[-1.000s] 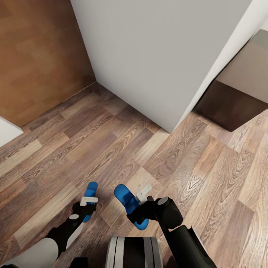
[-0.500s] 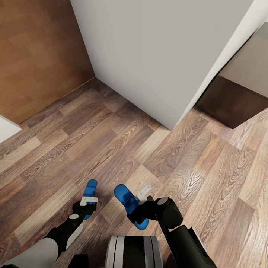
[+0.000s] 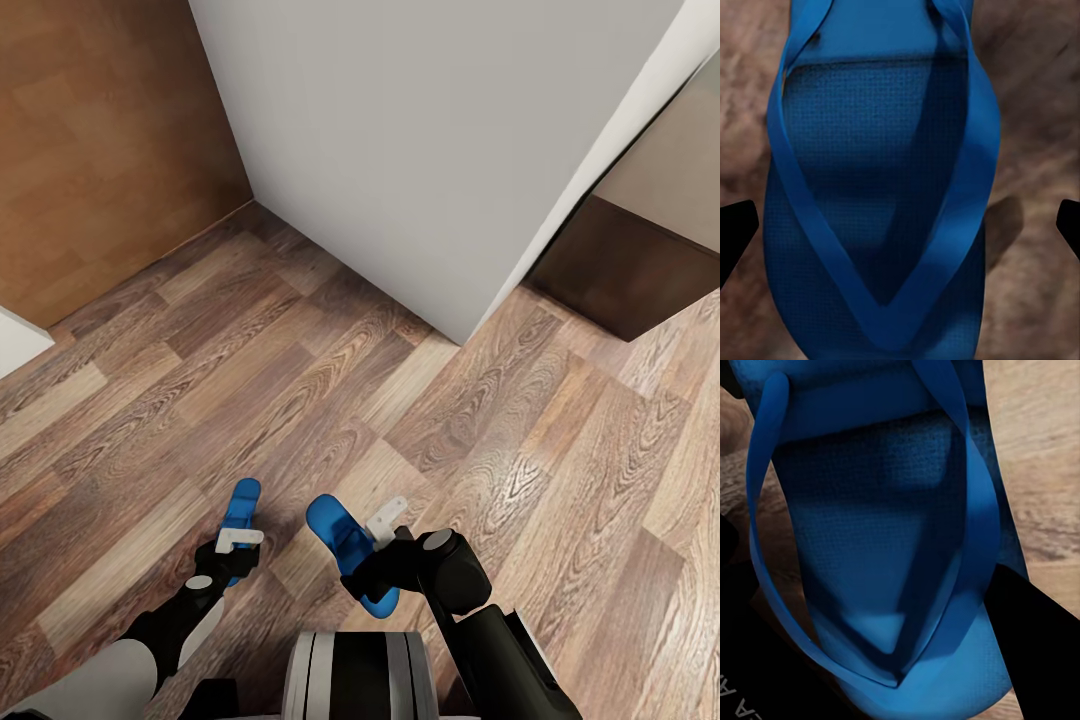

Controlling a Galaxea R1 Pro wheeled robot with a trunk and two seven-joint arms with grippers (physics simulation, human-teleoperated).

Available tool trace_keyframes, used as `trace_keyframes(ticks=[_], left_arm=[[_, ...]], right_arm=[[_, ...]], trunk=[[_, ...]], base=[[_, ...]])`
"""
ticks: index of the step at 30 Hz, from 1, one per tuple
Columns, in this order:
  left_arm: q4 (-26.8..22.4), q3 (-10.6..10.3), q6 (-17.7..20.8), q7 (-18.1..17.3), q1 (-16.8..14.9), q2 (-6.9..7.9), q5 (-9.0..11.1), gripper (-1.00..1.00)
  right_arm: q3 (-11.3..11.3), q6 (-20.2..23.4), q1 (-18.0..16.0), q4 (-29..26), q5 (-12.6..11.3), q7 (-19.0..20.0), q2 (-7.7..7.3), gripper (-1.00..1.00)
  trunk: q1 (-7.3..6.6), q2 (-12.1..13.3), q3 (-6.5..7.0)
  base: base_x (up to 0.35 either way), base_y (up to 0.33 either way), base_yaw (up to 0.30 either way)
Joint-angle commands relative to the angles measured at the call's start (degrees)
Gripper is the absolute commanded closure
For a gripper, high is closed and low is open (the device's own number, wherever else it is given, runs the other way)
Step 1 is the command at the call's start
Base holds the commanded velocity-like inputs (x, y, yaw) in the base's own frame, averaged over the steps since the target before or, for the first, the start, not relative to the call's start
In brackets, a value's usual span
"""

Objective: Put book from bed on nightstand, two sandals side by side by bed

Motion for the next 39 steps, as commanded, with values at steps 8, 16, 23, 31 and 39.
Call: trace_keyframes(ticks=[8, 16, 23, 31, 39], left_arm=[[0.0, -0.5, -0.2, 0.3, 0.0, 0.03, 0.6, -1.00], [0.0, -0.5, -0.2, 0.0, 0.0, 0.07, 0.6, -1.00], [0.0, -0.5, -0.3, -0.1, 0.0, 0.22, 0.6, -1.00], [-0.1, -0.5, -0.9, -0.1, -0.1, 0.30, 0.6, -1.00], [-0.2, -0.5, -1.5, -0.1, -0.1, 0.31, 0.6, -1.00]], right_arm=[[0.0, 0.2, 0.0, -0.1, 0.5, 0.5, 0.02, 1.00], [0.0, 0.2, 0.0, -0.1, 0.5, 0.5, 0.02, 1.00], [0.0, 0.2, 0.0, -0.1, 0.5, 0.5, 0.02, 1.00], [0.1, 0.2, 0.0, 0.0, 0.5, 0.5, 0.09, 1.00], [0.9, 0.2, 0.0, 0.1, 0.6, 0.5, 0.08, 1.00]], trunk=[[-0.01, 0.0, -0.03], [-0.01, 0.0, -0.03], [-0.01, 0.0, -0.03], [-0.01, 0.0, -0.03], [-0.01, 0.0, -0.03]], base=[[0.000, 0.000, 0.000], [0.000, 0.000, 0.000], [0.000, 0.000, 0.000], [0.000, 0.000, 0.000], [0.000, 0.000, 0.000]])
